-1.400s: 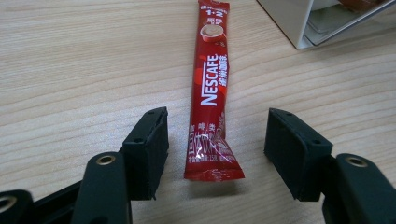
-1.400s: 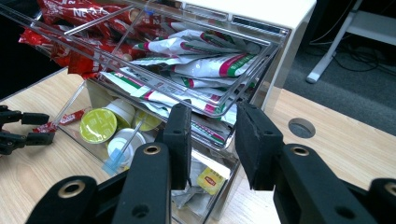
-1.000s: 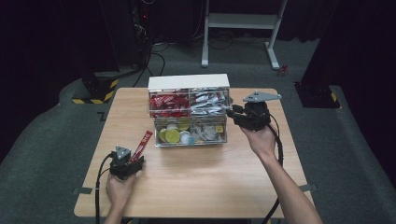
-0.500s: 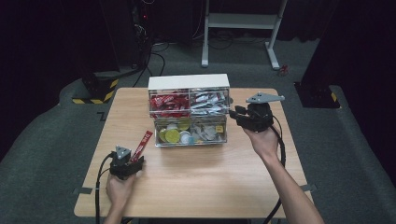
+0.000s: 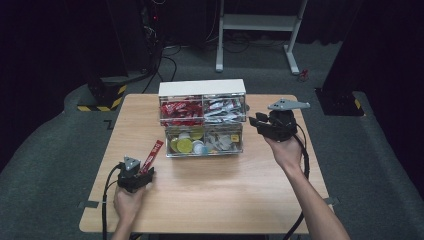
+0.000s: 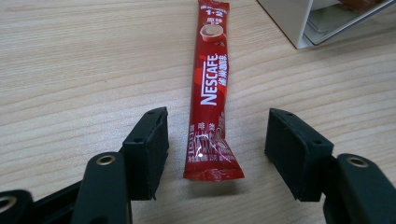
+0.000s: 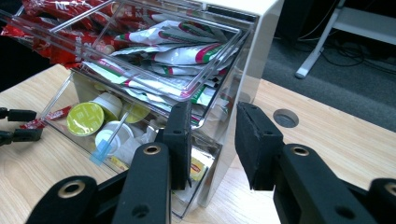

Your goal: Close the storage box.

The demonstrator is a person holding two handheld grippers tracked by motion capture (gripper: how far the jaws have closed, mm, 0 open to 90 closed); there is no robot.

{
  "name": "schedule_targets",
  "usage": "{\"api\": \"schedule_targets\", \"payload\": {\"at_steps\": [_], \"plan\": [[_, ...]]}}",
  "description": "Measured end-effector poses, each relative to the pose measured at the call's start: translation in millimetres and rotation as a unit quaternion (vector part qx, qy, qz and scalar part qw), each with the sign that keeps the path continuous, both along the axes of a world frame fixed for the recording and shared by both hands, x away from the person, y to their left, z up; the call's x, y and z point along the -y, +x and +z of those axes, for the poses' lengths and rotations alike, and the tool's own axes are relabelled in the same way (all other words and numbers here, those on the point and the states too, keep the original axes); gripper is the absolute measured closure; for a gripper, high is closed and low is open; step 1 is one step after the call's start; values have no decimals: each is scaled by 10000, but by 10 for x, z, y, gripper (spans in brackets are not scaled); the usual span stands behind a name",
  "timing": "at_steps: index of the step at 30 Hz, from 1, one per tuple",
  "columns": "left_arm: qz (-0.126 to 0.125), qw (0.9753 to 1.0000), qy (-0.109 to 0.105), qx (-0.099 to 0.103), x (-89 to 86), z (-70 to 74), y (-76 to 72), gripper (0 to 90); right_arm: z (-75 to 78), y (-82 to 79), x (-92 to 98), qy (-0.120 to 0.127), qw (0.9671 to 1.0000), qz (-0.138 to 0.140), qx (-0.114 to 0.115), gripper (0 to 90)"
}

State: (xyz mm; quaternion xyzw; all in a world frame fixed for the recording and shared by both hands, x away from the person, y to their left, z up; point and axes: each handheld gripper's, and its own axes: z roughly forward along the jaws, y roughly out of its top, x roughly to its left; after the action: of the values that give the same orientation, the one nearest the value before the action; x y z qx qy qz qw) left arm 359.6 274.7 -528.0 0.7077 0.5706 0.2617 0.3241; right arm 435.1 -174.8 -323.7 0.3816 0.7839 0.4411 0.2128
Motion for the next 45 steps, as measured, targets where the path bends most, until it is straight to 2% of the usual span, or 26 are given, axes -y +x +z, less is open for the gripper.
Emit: {"api": "schedule_targets", "payload": {"at_steps": [6,15,17,19,23,38,45], "plan": [[0,10000,1,1,0,0,0,397,47,-14,9,65,10000,4,69,663],[-2,10000,0,-3,0,0,0,396,91,24,-140,86,9998,80,132,655],[-3,10000,1,-5,-1,1,0,396,75,31,-170,25,9999,101,138,655],[-3,10000,1,-7,-1,1,0,396,31,34,-198,68,9998,171,61,642],[-3,10000,1,-6,-1,1,0,396,-16,-3,-192,77,9998,175,94,641],[-1,10000,1,-4,0,0,0,395,-278,-93,240,490,9985,-227,42,621],[0,10000,-2,-4,1,0,-1,394,-414,-122,365,541,9978,-374,-30,611]]}}
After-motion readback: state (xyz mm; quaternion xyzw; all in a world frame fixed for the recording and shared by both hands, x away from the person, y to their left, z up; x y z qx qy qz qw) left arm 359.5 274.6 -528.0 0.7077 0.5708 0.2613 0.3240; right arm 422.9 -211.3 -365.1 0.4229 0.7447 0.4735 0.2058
